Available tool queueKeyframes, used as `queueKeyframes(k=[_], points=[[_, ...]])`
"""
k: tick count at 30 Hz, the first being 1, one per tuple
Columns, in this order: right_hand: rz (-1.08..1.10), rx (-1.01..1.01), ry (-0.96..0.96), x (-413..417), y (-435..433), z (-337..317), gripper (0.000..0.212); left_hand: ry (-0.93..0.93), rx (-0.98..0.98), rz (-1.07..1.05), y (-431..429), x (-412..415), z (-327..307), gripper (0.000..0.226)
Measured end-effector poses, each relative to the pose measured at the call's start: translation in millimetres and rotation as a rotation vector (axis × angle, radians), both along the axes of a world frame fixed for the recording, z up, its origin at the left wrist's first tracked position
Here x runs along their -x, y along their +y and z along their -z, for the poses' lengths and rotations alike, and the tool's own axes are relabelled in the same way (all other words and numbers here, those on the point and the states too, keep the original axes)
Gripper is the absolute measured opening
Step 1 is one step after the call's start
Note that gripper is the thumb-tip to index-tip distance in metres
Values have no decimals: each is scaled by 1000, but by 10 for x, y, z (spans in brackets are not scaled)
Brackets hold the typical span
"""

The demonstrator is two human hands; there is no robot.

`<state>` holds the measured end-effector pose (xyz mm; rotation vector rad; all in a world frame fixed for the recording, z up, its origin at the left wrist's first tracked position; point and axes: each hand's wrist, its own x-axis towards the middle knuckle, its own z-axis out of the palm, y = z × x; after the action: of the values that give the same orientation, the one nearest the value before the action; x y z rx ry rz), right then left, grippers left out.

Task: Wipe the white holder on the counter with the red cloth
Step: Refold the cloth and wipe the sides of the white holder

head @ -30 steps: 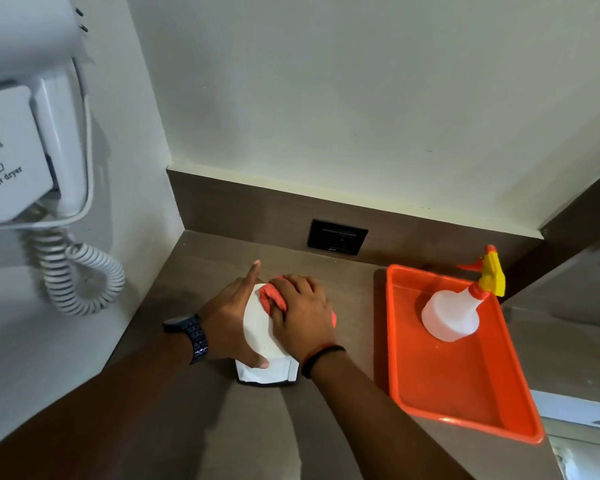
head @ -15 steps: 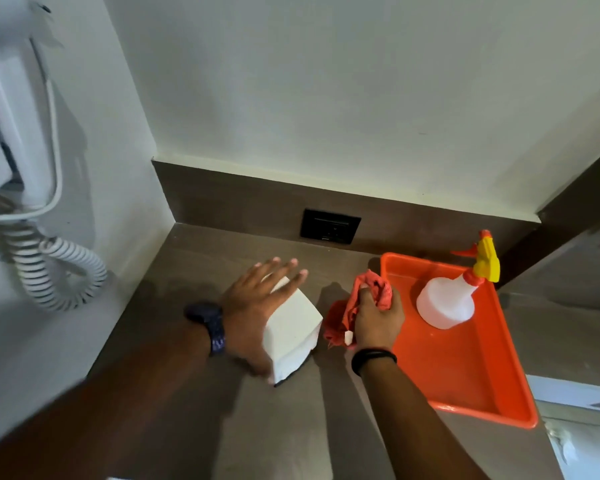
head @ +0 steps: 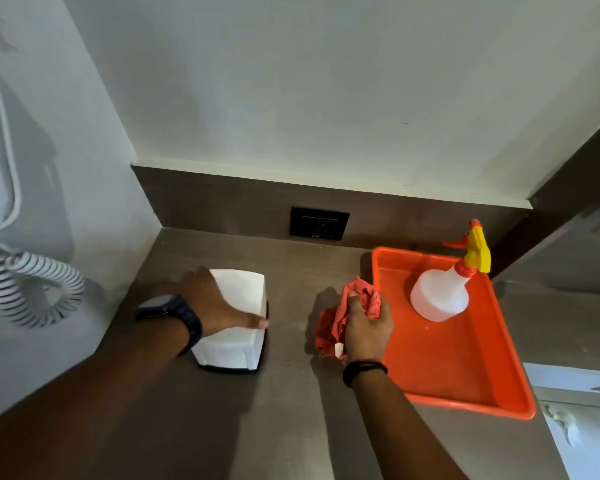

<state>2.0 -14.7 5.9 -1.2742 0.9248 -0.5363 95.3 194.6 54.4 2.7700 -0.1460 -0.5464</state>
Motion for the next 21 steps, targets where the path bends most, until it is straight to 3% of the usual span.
queueKeyframes(k=[3, 6, 11, 15, 18, 21], points=[[-40, -15, 13, 59, 111, 21, 16, 11, -280, 376, 157, -78, -81, 166], [-118, -35, 24, 87, 229, 70, 17, 91, -323, 623, 95, -174, -83, 164], [-352, -61, -52, -55, 456, 80, 28, -35, -250, 656, 33, -153, -3, 141], [-479, -121, -40, -295, 775, 102, 16, -141, -229, 678, -5, -98, 65, 136], [-508, -104, 60, -325, 929, 135, 42, -199, -216, 673, -71, -68, 148, 135], [-416, -82, 86, -186, 1025, 239, 16, -216, -195, 645, -69, -78, 183, 133]])
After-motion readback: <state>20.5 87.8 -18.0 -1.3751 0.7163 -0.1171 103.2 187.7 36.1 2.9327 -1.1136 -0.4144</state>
